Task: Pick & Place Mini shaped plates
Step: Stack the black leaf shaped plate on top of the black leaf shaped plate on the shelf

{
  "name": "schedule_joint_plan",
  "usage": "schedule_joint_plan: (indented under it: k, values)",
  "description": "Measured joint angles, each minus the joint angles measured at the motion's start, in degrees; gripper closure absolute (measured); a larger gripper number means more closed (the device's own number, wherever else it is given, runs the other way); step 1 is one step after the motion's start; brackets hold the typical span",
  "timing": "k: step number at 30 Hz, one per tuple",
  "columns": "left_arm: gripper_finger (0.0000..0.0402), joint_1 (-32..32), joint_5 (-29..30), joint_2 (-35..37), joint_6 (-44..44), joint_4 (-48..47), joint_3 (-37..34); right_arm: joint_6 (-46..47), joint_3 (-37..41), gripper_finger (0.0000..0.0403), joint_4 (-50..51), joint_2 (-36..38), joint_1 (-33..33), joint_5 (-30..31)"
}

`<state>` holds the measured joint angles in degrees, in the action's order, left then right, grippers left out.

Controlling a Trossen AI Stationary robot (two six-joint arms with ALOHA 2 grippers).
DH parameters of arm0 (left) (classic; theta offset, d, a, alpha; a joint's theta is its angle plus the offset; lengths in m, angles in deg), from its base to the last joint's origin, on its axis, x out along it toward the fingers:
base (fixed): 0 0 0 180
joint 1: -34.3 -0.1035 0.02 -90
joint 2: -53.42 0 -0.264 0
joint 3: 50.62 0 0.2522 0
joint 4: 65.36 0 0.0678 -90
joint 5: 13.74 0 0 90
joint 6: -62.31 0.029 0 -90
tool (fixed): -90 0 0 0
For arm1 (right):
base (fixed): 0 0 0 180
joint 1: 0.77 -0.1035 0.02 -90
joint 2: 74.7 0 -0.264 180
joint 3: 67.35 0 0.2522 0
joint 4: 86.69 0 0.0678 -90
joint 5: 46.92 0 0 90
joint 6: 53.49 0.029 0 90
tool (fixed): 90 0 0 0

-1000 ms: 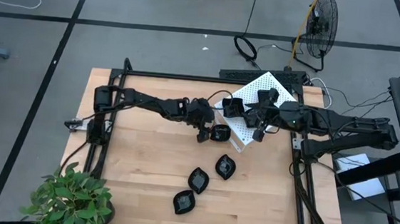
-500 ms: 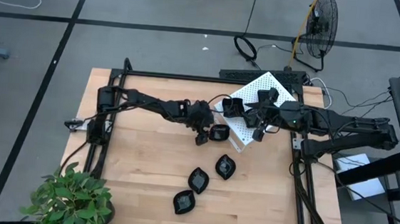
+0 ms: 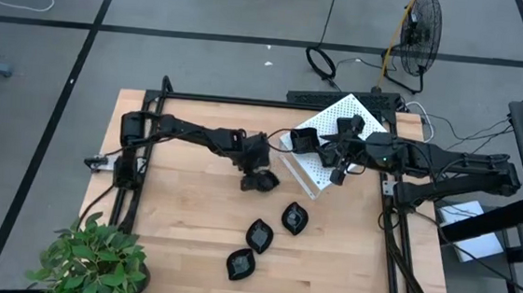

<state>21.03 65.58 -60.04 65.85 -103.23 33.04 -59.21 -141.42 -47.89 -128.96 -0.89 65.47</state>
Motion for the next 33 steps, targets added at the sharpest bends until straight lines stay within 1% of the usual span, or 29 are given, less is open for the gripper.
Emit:
schedule_joint_plan:
  k: [3,5,8,11,13,17,20,24,27,30,33]
  values:
    - [0.0163,0.0,0.7,2.4,2.2,-6.0,-0.3,0.0,0.0,0.0273,0.1,0.0,0.0,0.0]
    - [0.0163,0.4,2.4,4.6,3.0,-9.4,-0.5,0.0,0.0,0.0273,0.1,0.0,0.0,0.0]
    - [0.0163,1.5,6.9,7.4,3.1,-8.8,-0.3,0.0,0.0,0.0273,0.1,0.0,0.0,0.0]
    - [0.0163,2.7,8.8,8.5,6.0,-6.7,-0.3,0.0,0.0,0.0273,0.1,0.0,0.0,0.0]
    - [0.0163,3.5,8.8,8.5,8.3,-5.4,-0.3,0.0,0.0,0.0273,0.1,0.0,0.0,0.0]
    - [0.0163,4.6,8.8,8.5,10.0,-4.2,-0.3,0.0,0.0,0.0273,0.1,0.0,0.0,0.0]
    - [0.0163,4.8,8.9,8.5,12.7,-4.5,-0.3,0.0,0.0,0.0273,0.1,0.0,0.0,0.0]
    - [0.0163,4.8,9.8,8.5,17.1,-6.4,-0.3,0.0,0.0,0.0273,0.1,0.0,0.0,0.0]
    - [0.0163,4.5,9.7,8.5,18.5,-9.4,-0.3,0.0,0.0,0.0273,0.1,0.0,0.0,0.0]
    - [0.0163,3.9,7.9,8.5,18.3,-12.7,-0.3,0.0,0.0,0.0273,0.1,0.0,0.0,0.0]
    - [0.0163,3.5,5.4,8.5,17.3,-13.1,-0.3,0.0,0.0,0.0273,0.1,0.0,0.0,0.0]
